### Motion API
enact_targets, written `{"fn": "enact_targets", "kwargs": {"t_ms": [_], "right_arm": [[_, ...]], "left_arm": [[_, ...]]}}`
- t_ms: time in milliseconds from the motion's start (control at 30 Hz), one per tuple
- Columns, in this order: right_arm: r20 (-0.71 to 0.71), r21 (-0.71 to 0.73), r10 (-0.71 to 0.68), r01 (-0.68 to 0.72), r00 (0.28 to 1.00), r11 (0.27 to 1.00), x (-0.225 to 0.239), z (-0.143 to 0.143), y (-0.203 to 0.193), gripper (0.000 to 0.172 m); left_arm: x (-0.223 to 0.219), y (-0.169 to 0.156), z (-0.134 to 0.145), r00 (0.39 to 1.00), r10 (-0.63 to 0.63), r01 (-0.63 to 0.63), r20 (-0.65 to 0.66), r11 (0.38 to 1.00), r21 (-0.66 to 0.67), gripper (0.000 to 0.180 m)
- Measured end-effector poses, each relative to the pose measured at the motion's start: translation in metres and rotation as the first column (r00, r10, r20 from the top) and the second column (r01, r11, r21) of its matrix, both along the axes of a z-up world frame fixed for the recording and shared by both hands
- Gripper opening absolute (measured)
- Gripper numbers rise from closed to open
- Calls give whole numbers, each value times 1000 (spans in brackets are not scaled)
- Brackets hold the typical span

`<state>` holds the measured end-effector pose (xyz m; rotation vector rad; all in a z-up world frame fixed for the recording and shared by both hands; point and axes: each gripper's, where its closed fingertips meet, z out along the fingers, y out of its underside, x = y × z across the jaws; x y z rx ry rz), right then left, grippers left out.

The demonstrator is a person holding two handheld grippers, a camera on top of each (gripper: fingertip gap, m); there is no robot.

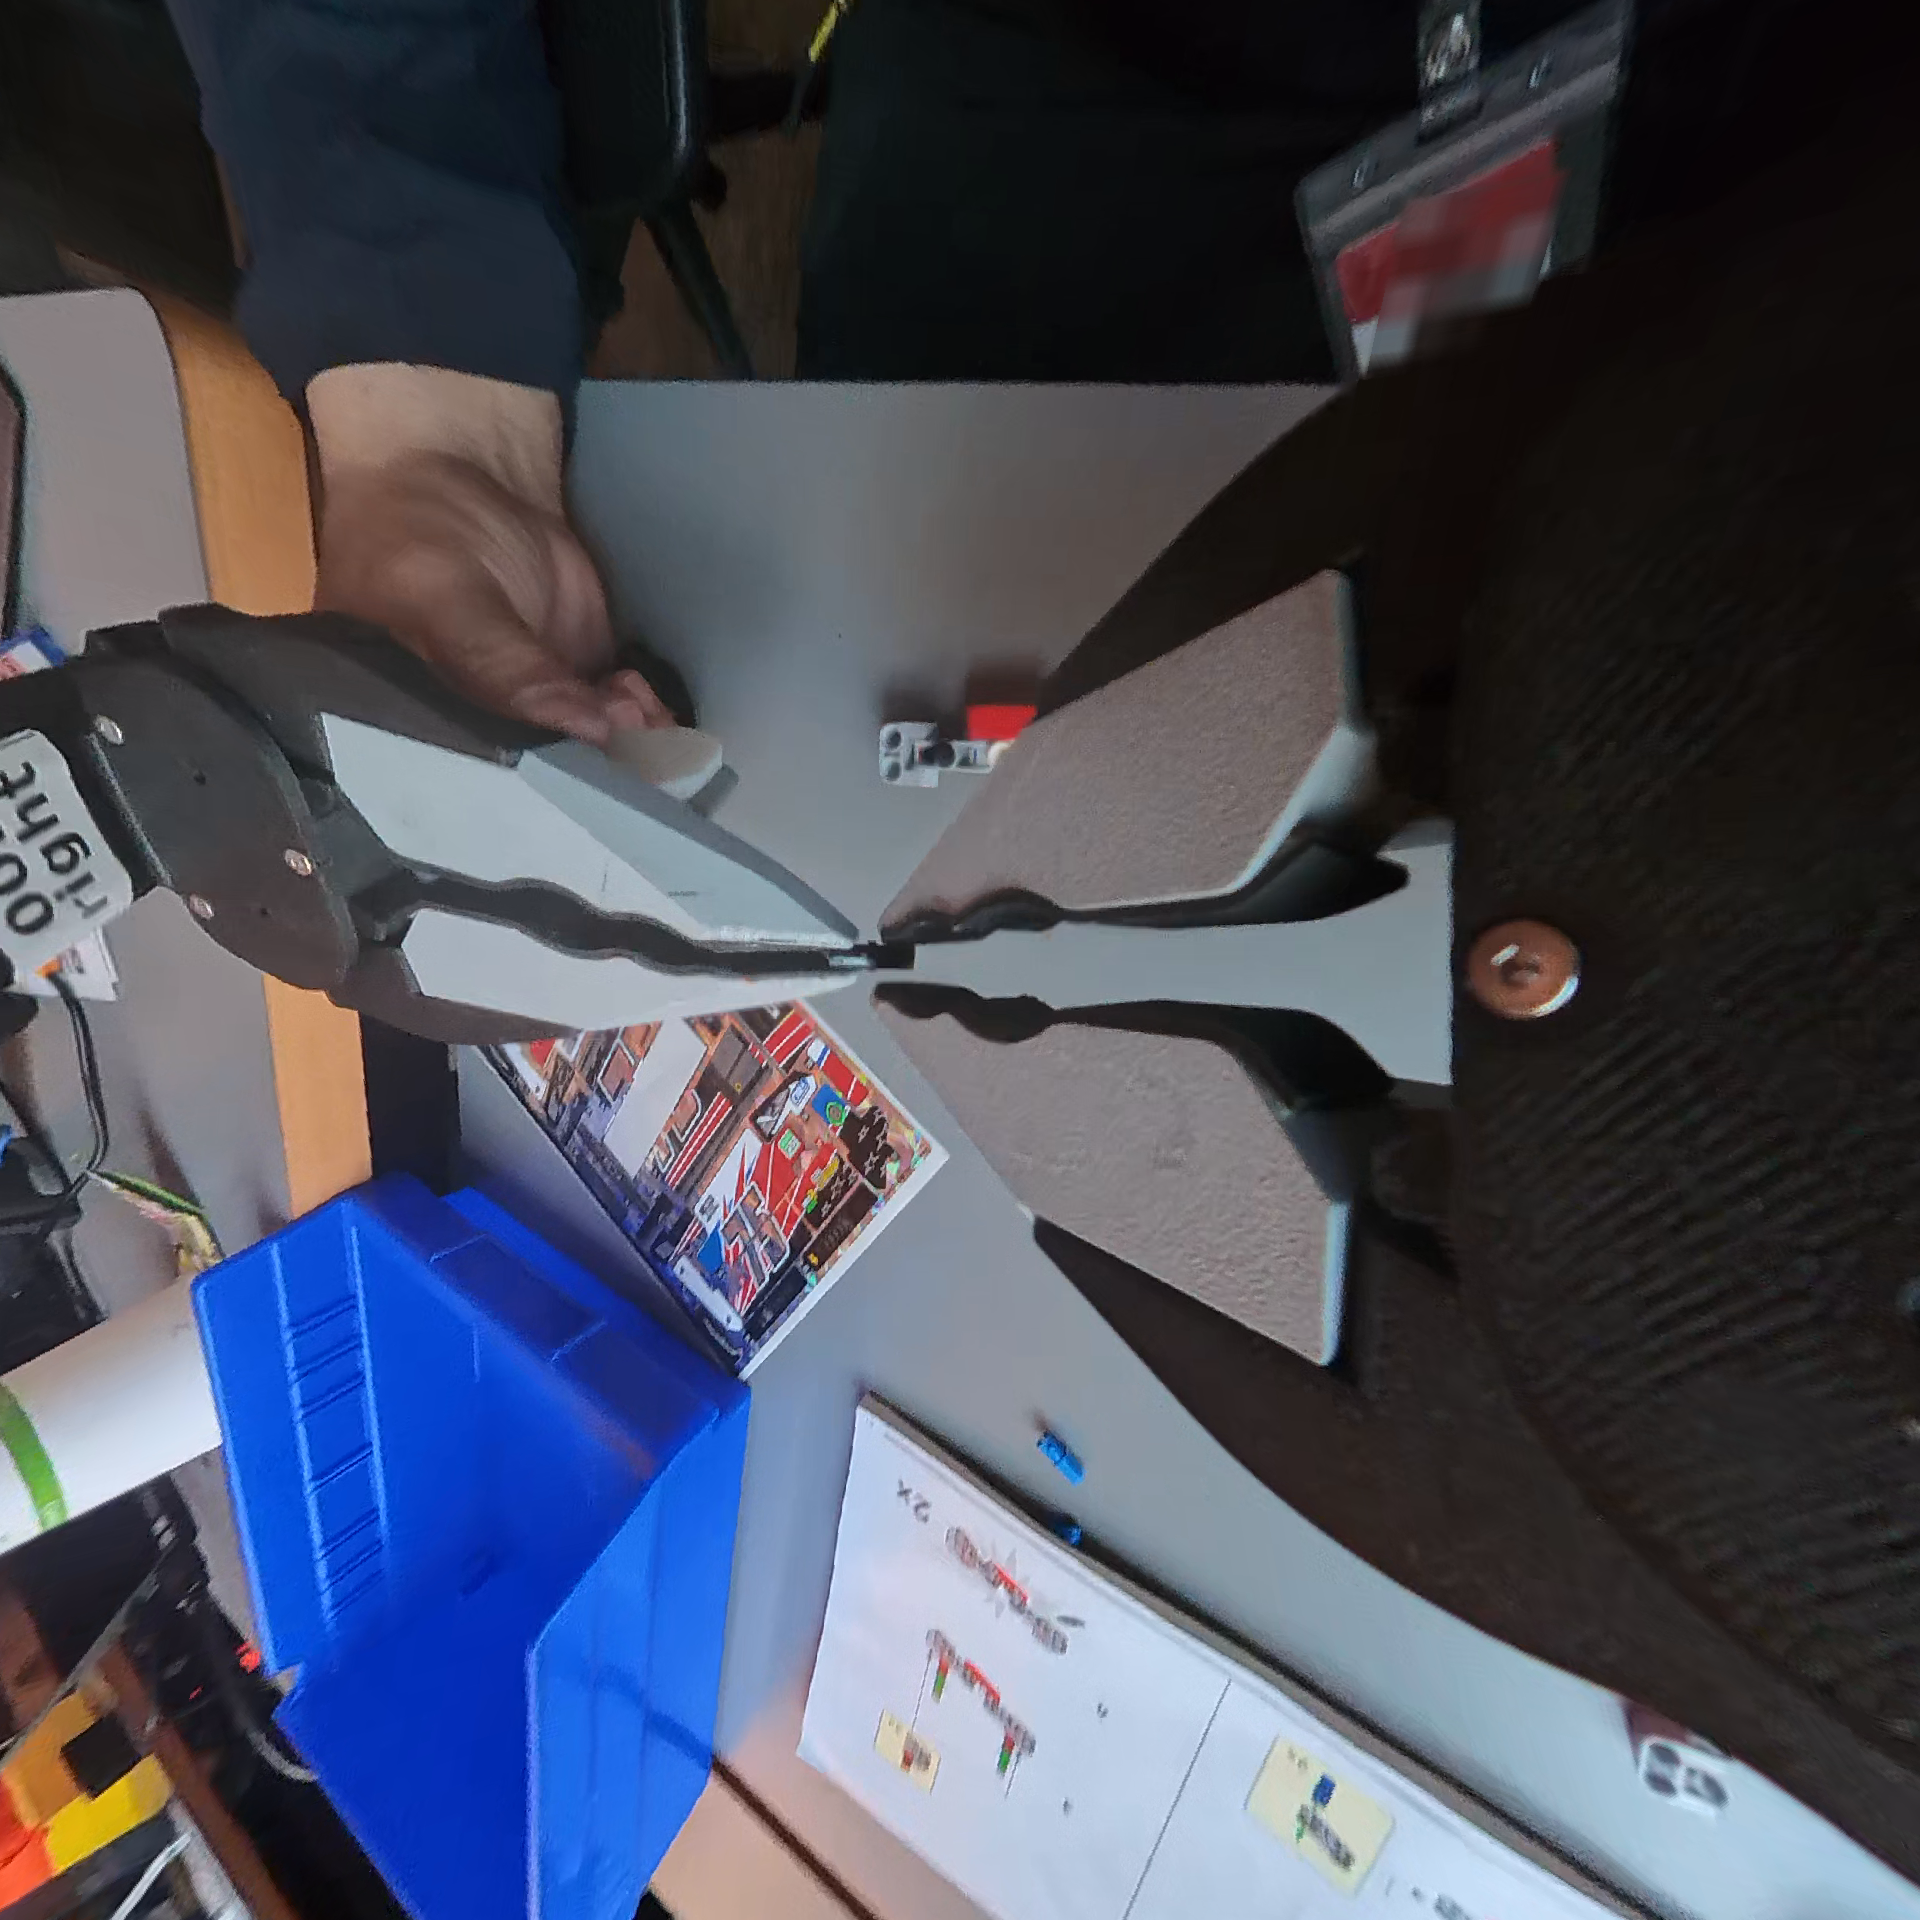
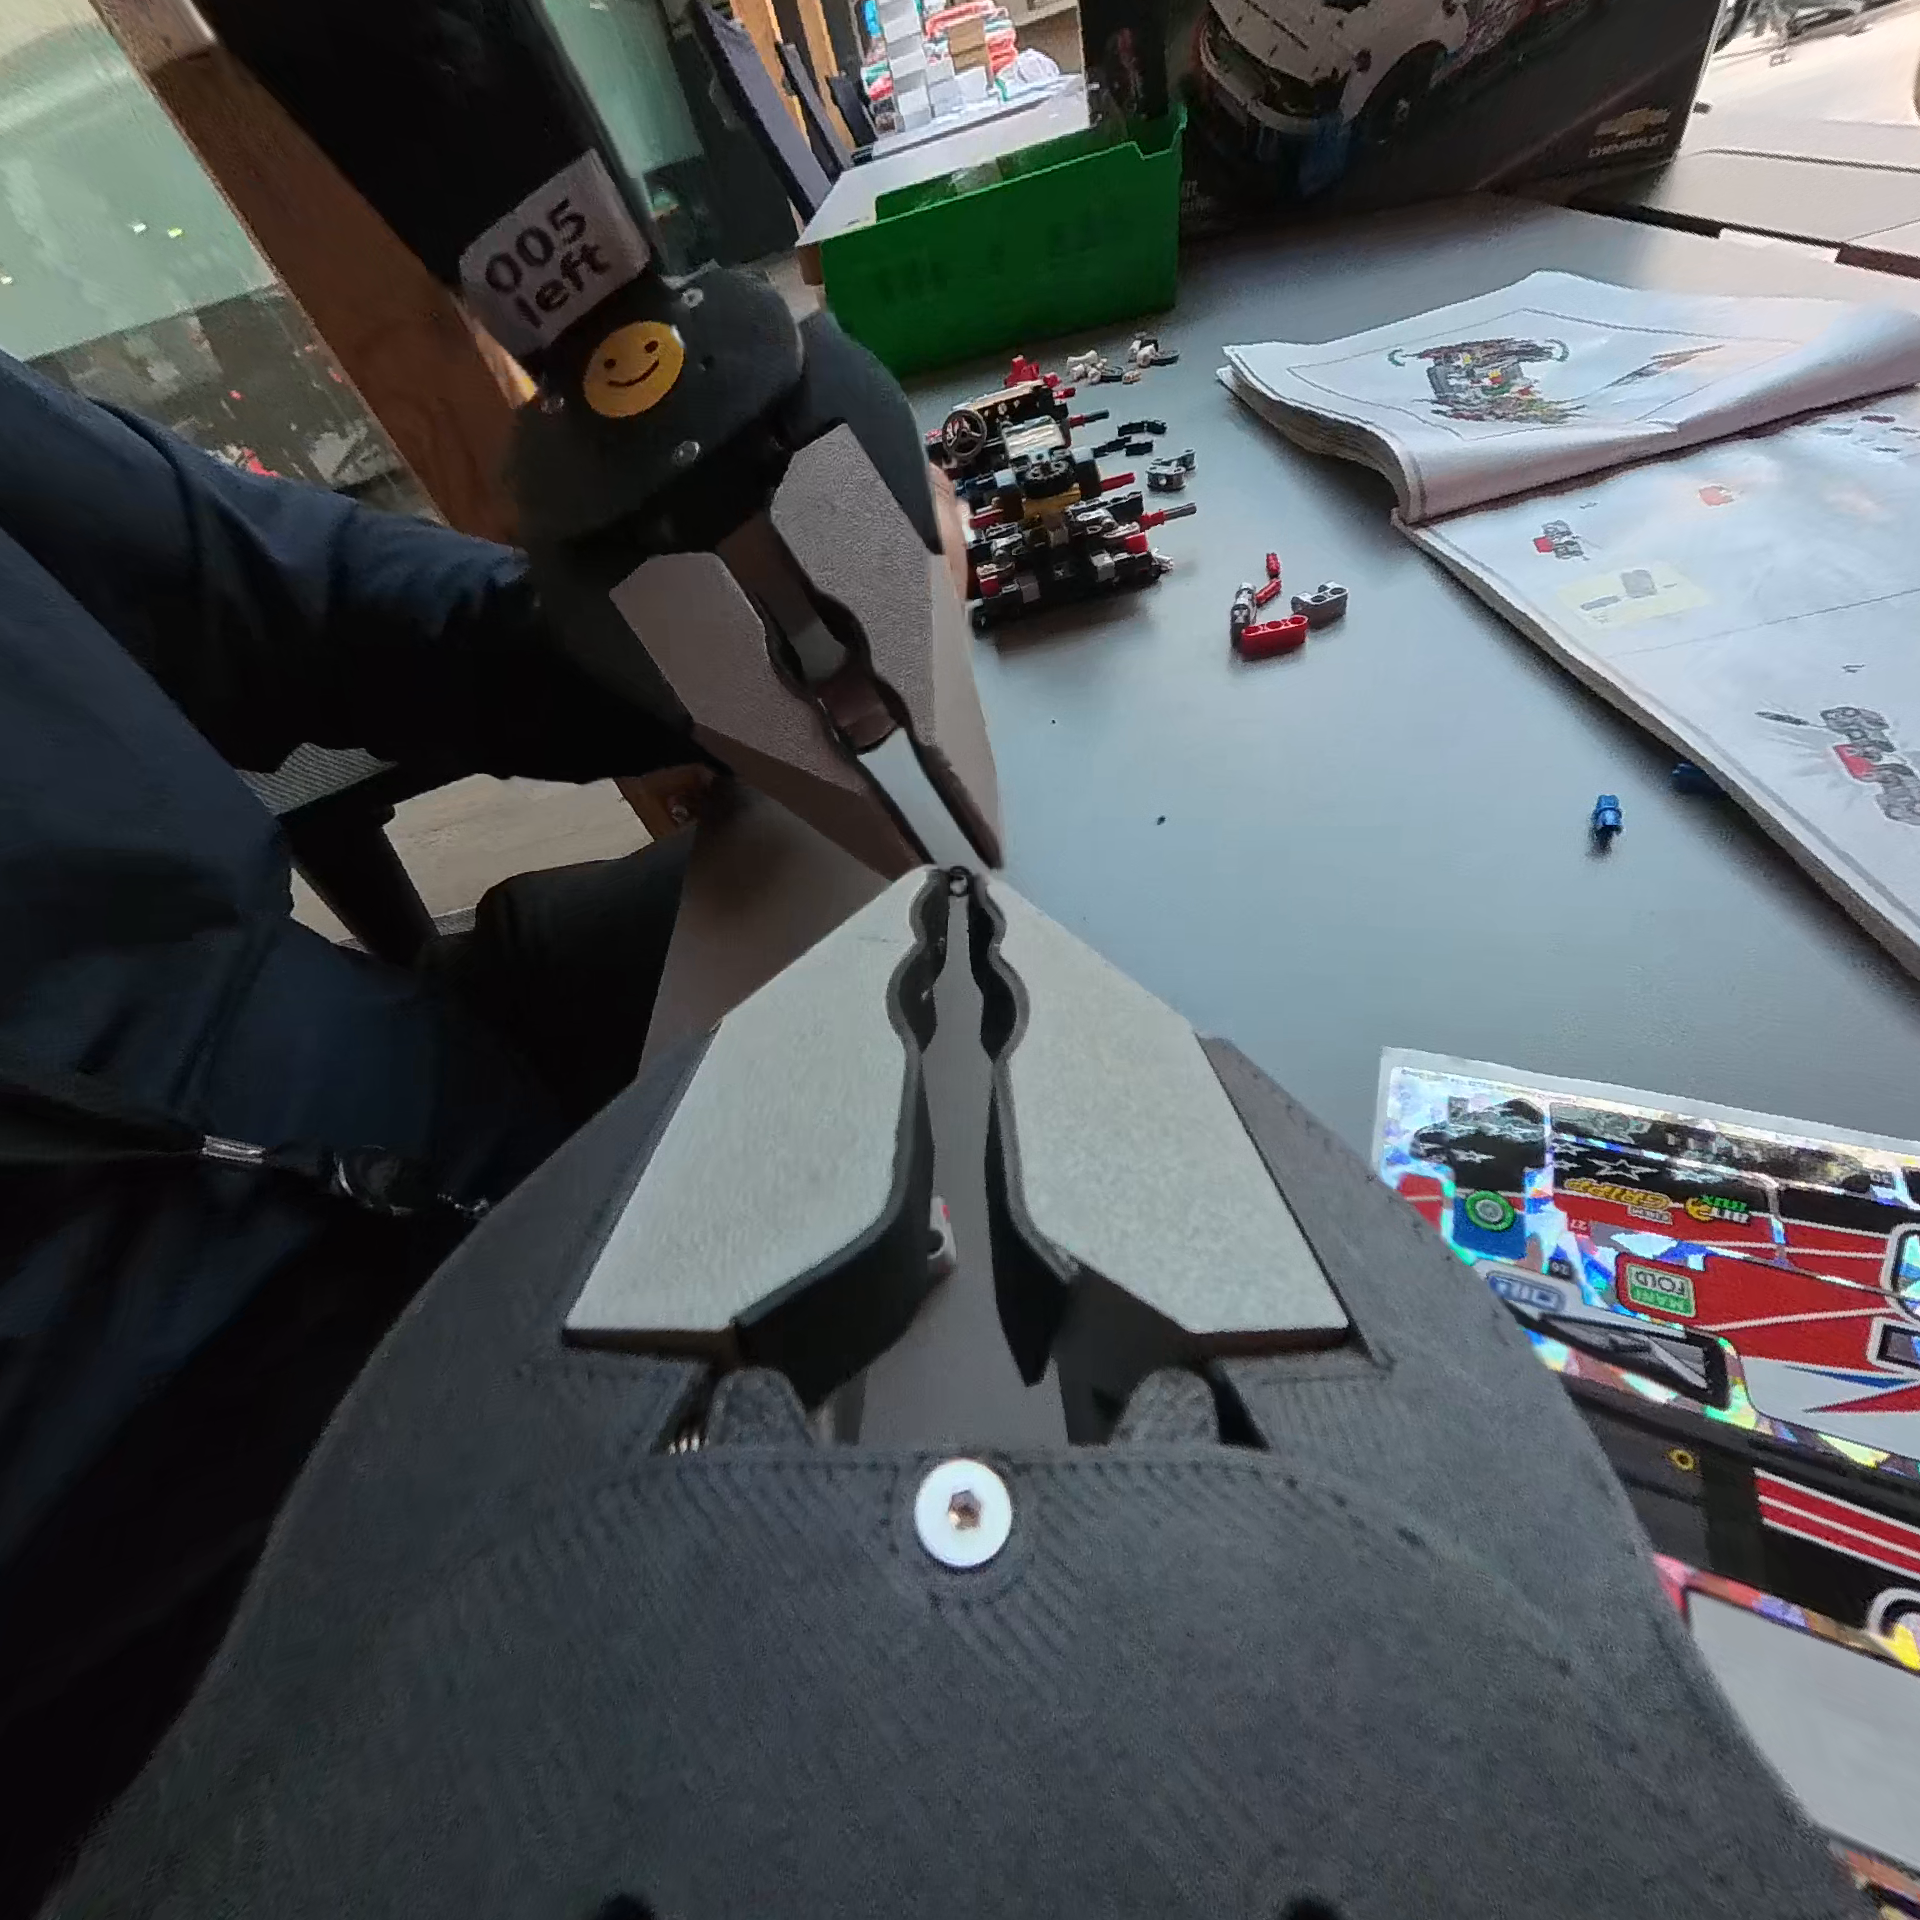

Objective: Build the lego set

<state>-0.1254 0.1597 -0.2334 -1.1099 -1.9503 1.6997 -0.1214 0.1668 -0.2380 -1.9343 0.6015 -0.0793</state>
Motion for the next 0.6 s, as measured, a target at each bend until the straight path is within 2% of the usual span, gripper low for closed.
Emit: {"fn": "enact_targets", "kwargs": {"t_ms": [100,200,267,367,467,600], "right_arm": [[46,98,18,-23,999,995,8,-13,-2,0],[99,268,24,-50,995,962,22,-29,-3,0],[117,369,22,-64,993,927,28,-30,-5,0],[143,471,34,-98,989,877,33,-26,-12,0],[199,572,24,-136,980,809,36,-34,-11,0],[256,637,8,-175,967,751,36,-46,-12,0]], "left_arm": [[-1,-6,-8,999,-4,8,43,997,-81,20],[7,-21,-29,992,-63,88,112,968,-235,29],[16,-31,-43,983,-107,149,146,939,-311,29],[23,-36,-58,983,-140,174,117,911,-374,31],[27,-35,-67,982,-154,185,107,897,-401,30],[27,-29,-67,980,-164,195,110,901,-389,16]]}}
